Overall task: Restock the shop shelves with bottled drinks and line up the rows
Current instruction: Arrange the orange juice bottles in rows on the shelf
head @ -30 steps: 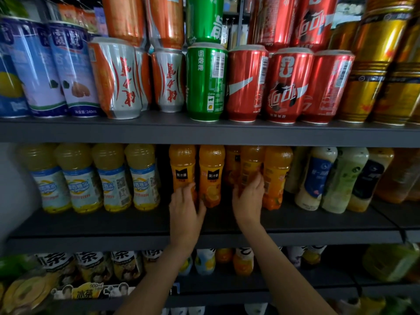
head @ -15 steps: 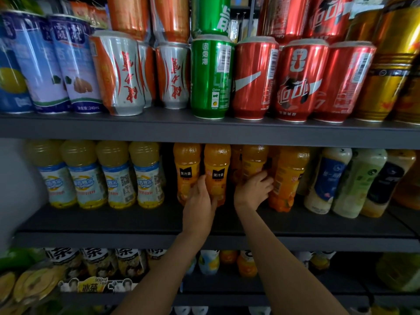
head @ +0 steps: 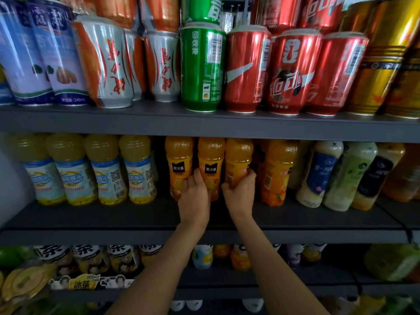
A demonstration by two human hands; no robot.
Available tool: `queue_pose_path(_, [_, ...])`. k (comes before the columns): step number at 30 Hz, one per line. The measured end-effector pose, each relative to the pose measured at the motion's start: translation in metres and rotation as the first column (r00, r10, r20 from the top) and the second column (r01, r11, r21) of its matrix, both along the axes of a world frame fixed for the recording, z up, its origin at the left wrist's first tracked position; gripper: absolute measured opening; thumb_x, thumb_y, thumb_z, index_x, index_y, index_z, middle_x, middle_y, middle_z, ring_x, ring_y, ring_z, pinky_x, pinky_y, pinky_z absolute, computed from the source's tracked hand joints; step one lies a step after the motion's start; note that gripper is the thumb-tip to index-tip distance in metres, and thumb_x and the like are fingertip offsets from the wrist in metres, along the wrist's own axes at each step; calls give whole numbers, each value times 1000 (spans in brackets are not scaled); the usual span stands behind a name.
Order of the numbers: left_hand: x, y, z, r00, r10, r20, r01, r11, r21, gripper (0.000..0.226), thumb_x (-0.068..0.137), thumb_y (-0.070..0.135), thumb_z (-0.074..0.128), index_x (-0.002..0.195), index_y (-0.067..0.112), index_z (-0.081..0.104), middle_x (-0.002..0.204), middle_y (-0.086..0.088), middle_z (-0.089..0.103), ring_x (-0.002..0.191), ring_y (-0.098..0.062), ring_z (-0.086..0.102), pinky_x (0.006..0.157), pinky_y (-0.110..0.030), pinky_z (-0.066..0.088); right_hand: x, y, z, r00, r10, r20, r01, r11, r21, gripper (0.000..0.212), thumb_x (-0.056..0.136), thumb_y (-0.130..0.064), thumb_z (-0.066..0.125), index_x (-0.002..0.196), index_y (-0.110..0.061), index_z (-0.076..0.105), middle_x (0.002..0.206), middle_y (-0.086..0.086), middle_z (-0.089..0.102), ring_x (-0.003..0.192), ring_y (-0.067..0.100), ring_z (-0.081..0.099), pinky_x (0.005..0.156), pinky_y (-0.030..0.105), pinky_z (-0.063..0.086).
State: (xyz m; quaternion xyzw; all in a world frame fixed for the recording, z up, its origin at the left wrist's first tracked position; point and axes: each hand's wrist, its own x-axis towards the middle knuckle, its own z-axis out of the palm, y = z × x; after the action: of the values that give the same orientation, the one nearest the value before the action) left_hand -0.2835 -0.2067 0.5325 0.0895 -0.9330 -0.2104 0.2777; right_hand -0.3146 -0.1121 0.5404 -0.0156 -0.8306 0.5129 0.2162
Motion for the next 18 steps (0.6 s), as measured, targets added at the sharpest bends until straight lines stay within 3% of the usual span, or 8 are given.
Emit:
queue_pose_path(6, [0,1,1,1000,5,11,-5,1000,-17,69,89,30,57,143,10,19,138,-10,40,129,-23,38,94,-33,44,-1,5,5,986,-134,103,103,959,264,64,80,-38,68,123,-2,37,127,17,38,121,35,37,98,44,36])
queue_pose_path(12, [0,2,0,1000,3,25,-2,999,-33,69,90,30,55,144,8,18,139,-12,39,129,-25,36,95,-34,44,5,11,-10,989,81,122,-95,989,117,77,78,-18,67,139,-4,22,132,17,38,125,34,35,101,42,34])
queue_pose_path(15, [0,2,0,1000,8,19,-7,999,-39,69,90,30,55,144,8,18,139,-12,38,130,-25,35,96,-33,43,7,13,-10,985,-49,163,5,967,255,78,76,-36,71,133,-5,28,129,16,38,123,34,35,98,42,36])
queue_pose_path(18, [1,1,0,1000,11,21,-10,999,-34,68,90,31,55,143,9,18,140,-11,38,130,-24,35,95,-33,43,6,13,-8,979,-49,198,-1,969,247,79,77,-41,70,135,-6,28,131,17,31,125,36,30,101,44,33])
